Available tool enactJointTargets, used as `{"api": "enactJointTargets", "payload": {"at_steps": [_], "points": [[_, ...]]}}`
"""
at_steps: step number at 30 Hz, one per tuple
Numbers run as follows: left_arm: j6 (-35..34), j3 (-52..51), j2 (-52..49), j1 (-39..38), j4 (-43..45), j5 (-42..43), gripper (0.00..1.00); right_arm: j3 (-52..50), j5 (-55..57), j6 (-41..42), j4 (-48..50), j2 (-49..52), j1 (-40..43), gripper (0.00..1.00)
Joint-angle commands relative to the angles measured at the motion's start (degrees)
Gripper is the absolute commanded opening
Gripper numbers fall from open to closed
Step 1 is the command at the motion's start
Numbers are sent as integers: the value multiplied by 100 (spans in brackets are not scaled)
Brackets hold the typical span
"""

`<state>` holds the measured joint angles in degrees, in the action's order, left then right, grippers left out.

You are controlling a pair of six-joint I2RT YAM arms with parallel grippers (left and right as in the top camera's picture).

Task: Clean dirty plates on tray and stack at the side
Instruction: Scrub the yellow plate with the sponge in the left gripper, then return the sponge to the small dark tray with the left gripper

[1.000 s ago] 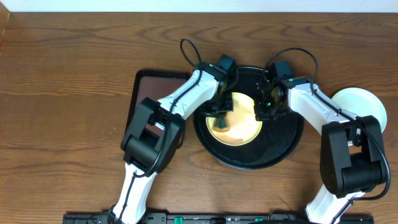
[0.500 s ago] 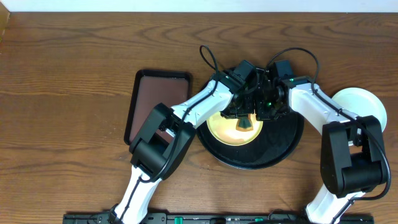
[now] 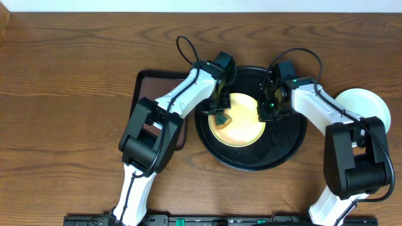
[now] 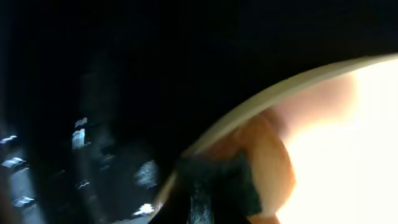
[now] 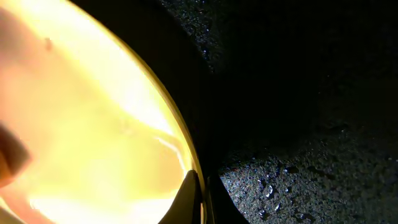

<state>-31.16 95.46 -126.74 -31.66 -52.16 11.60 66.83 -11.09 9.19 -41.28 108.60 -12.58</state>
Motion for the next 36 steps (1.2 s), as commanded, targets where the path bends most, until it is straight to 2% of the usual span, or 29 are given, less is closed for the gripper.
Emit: {"api": "enactJointTargets", "payload": {"at_steps": [1, 4, 7, 9, 13, 16, 20, 25, 31, 33, 36], "points": [[177, -149, -175, 83, -516, -1305, 7, -105, 221, 22, -9, 28, -17, 1], [177, -149, -175, 11, -730, -671, 7, -105, 221, 22, -9, 28, -17, 1], [179, -149, -175, -59, -826, 549, 7, -105, 221, 68, -9, 28, -15, 1], [179, -146, -173, -79, -870, 809, 8, -105, 221, 114, -4, 28, -11, 1], [210, 20, -160, 2, -1207, 772, 8, -105, 223, 153, 22, 28, -11, 1], [221, 225, -13, 140, -1467, 369, 7, -105, 223, 153, 17, 28, -11, 1], [221, 319, 680, 358, -1484, -155, 8, -105, 223, 153, 9, 28, -11, 1], [396, 319, 1574, 654, -1491, -341, 7, -105, 223, 153, 11, 28, -11, 1], [916, 310, 2100, 1287, -1648, -800, 8, -105, 223, 146, 17, 28, -11, 1], [1578, 170, 2063, 1580, -1541, -870, 7, -105, 221, 98, 63, 28, -13, 1], [1971, -199, 1991, 1797, -1202, -868, 8, -105, 221, 98, 105, 28, -17, 1]]}}
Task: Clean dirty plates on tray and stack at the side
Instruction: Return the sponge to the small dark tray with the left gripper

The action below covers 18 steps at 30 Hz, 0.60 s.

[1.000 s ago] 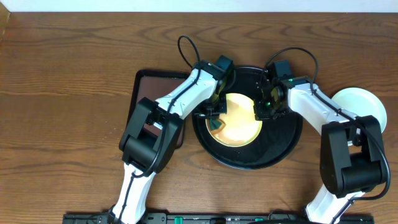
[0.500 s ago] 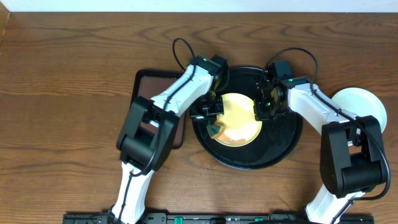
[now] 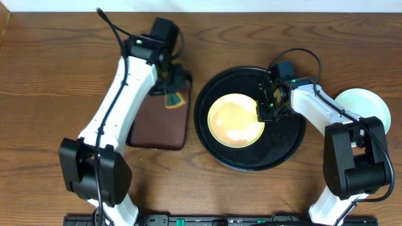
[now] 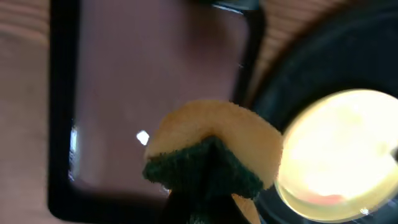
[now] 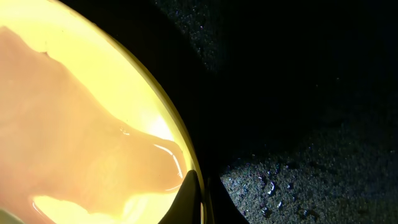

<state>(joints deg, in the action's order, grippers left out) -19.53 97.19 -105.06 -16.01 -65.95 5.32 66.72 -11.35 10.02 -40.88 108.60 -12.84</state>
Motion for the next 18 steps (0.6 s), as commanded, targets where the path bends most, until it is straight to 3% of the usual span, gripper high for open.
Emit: {"api": "enactJointTargets", "payload": {"at_steps": [1, 4, 8, 11, 13, 14, 18], "points": [[951, -638, -208, 299, 426, -243, 8, -94, 247, 17, 81, 28, 9, 1], [968, -1300, -212, 396, 1080, -310, 8, -94, 245, 17, 90, 28, 9, 1], [892, -1679, -212, 520, 1397, -365, 17, -94, 221, -72, 79, 28, 9, 1], [876, -1482, -57, 645, 1178, -341, 38, -94, 203, -111, 92, 28, 9, 1], [874, -1268, 146, 719, 940, -315, 63, -94, 203, -109, 129, 28, 9, 1], [876, -1189, 249, 748, 846, -299, 70, -96, 203, -109, 144, 28, 9, 3], [876, -903, 874, 839, 459, -297, 77, -96, 203, -109, 245, 28, 4, 15]]}}
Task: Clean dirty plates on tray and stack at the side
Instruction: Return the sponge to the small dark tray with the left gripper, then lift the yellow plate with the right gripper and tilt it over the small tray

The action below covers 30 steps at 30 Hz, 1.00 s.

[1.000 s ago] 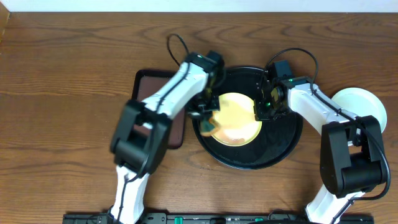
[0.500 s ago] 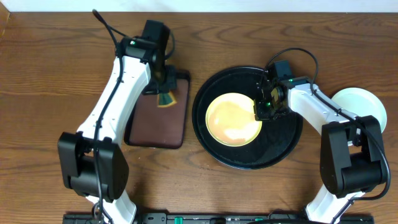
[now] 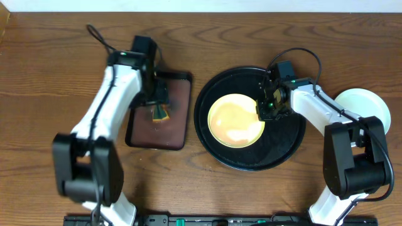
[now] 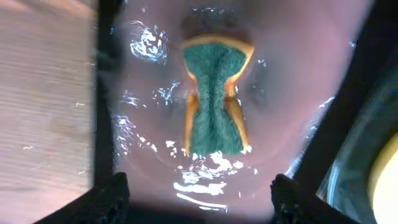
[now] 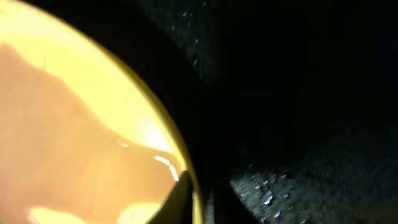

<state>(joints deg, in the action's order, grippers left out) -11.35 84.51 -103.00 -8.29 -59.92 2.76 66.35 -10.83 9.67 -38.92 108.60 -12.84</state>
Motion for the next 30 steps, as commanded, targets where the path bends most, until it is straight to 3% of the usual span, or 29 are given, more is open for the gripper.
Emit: {"api": "enactJointTargets", "payload": {"at_steps": [1, 2, 5, 11, 19, 23, 30], "points": [[57, 367, 914, 90, -195, -42, 78, -59, 151, -74, 92, 28, 4, 17], [59, 367, 1093, 101, -234, -44, 79, -59, 151, -74, 142, 28, 4, 17], [61, 365, 1648, 101, -350, -48, 80, -59, 149, -42, 297, 28, -2, 1], [61, 365, 2428, 101, -452, -48, 86, 267, -136, 144, 365, -321, -42, 1], [61, 363, 2472, 101, -452, -48, 86, 1198, -278, 304, 105, -1080, -396, 1], [61, 363, 2472, 101, -452, -48, 86, 1338, -133, 470, 686, -1071, -1115, 1], [61, 363, 2472, 101, -452, -48, 87, 1338, 1290, 568, 2245, -680, -2330, 1]]}}
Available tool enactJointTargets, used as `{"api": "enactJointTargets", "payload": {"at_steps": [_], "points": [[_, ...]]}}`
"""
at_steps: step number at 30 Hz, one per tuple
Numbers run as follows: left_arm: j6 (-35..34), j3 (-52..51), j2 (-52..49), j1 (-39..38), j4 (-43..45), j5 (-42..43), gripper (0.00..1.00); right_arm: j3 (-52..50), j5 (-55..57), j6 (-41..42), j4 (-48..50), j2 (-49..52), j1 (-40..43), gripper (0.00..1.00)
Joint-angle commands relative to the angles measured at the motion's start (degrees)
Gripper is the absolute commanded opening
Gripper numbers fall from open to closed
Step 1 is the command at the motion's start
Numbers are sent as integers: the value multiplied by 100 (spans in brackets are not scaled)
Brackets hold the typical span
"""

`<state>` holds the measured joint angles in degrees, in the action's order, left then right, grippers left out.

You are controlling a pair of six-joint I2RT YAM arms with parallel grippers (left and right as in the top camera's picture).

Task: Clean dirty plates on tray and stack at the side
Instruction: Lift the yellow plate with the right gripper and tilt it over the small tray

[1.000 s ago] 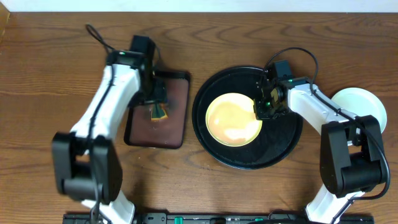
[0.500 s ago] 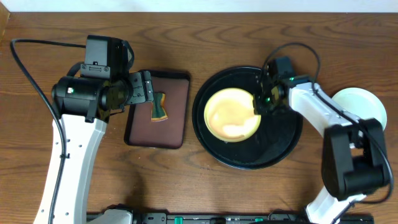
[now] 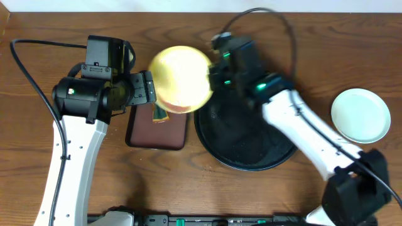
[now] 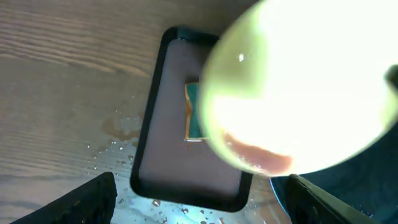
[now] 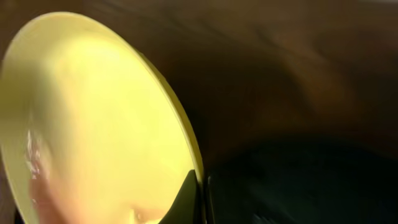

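My right gripper (image 3: 212, 74) is shut on the rim of a yellow plate (image 3: 182, 78) and holds it tilted in the air, over the gap between the two trays. The rim is pinched between the right fingertips (image 5: 198, 186). A reddish smear shows near the plate's (image 4: 298, 93) lower edge. The green and yellow sponge (image 4: 194, 118) lies in the brown rectangular tray (image 3: 141, 135). My left gripper (image 4: 200, 186) hangs open high above that tray, holding nothing. The round black tray (image 3: 251, 135) holds no plate.
A white plate (image 3: 361, 116) sits on the wooden table at the far right. Water drops wet the table near the brown tray's (image 4: 186, 168) front edge. The left arm (image 3: 75, 144) stands at the left, the right arm (image 3: 308, 135) crosses the black tray.
The yellow plate lay flat in the black tray; now my right gripper holds it up at the tray's left edge. My left gripper has risen away from the sponge.
First my left gripper held the sponge against the yellow plate while my right pinched its rim. Then the left held the sponge over the brown tray, then it was open with the sponge lying there. Now the plate is off the black tray.
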<state>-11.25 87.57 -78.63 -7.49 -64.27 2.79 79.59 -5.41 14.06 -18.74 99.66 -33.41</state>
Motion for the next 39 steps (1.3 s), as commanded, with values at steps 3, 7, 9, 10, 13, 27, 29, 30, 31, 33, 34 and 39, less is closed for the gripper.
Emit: {"api": "enactJointTargets", "payload": {"at_steps": [3, 7, 9, 10, 13, 27, 29, 30, 31, 33, 34, 39], "points": [[50, 57, 35, 20, -17, -50, 87, 13, 1180, -435, 881, 564, -671, 1], [50, 57, 35, 20, -17, -50, 87, 13, 1663, -1169, 1344, 645, -1014, 1], [50, 57, 35, 20, -17, -50, 87, 13, 2098, -1443, 1499, 570, -1141, 1], [50, 57, 35, 20, -17, -50, 87, 13, 2260, -1596, 1534, 507, -1180, 1], [50, 57, 35, 20, -17, -50, 87, 13, 2341, -1875, 1528, 323, -1255, 1], [50, 57, 35, 20, -17, -50, 87, 13, 2876, -2789, 1510, -302, -1493, 1], [50, 57, 35, 20, -17, -50, 87, 13, 2879, -2815, 1504, -302, -1510, 1], [50, 57, 35, 20, -17, -50, 87, 13, 2883, -2861, 1510, -302, -1530, 1], [50, 57, 35, 20, -17, -50, 87, 13, 2929, -2935, 1526, -302, -1556, 1], [50, 57, 35, 20, -17, -50, 87, 13, 3108, -3032, 1558, -302, -1617, 1], [50, 57, 35, 20, -17, -50, 87, 13, 3254, -3067, 1585, -302, -1652, 1], [50, 57, 35, 20, -17, -48, 87, 13, 3770, -3316, 1759, -302, -1812, 1]]}}
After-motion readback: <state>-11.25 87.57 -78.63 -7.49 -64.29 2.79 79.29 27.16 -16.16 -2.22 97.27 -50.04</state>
